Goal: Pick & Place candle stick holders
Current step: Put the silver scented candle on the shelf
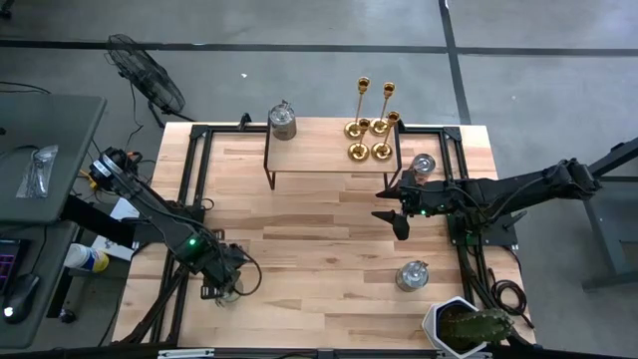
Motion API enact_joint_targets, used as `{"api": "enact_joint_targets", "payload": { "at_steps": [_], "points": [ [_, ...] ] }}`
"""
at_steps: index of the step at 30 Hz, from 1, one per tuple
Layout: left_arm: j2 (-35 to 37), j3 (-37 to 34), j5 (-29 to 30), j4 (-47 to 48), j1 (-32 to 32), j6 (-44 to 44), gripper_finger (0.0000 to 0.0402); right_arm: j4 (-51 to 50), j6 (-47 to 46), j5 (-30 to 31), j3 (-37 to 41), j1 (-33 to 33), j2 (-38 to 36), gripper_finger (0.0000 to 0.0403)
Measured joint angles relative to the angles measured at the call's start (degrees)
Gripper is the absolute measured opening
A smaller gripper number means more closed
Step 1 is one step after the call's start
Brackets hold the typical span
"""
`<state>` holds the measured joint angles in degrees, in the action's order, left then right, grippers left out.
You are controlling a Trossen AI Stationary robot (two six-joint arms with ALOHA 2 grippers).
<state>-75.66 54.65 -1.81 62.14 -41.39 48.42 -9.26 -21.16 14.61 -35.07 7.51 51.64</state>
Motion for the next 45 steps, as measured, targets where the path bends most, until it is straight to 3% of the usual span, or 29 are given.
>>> {"api": "enact_joint_targets", "payload": {
  "at_steps": [12, 25, 35, 45],
  "points": [
    [-2.2, 0.2, 0.4, -1.4, -1.5, -6.2, 0.0206, 0.0, 0.0, 0.0, 0.0, 0.0, 0.0, 0.0278],
    [-2.8, 0.2, 1.7, -2.6, -1.5, -8.8, 0.0113, 0.0, 0.0, 0.0, 0.0, 0.0, 0.0, 0.0278],
    [-3.3, 0.1, 5.5, -4.0, -1.5, -9.2, 0.0109, 0.0, 0.0, 0.0, 0.0, 0.0, 0.0, 0.0278],
    [-3.1, -4.4, 2.8, -12.9, -1.4, -6.5, 0.0109, 0.0, 0.0, 0.0, 0.0, 0.0, 0.0, 0.0278]
  ]
}}
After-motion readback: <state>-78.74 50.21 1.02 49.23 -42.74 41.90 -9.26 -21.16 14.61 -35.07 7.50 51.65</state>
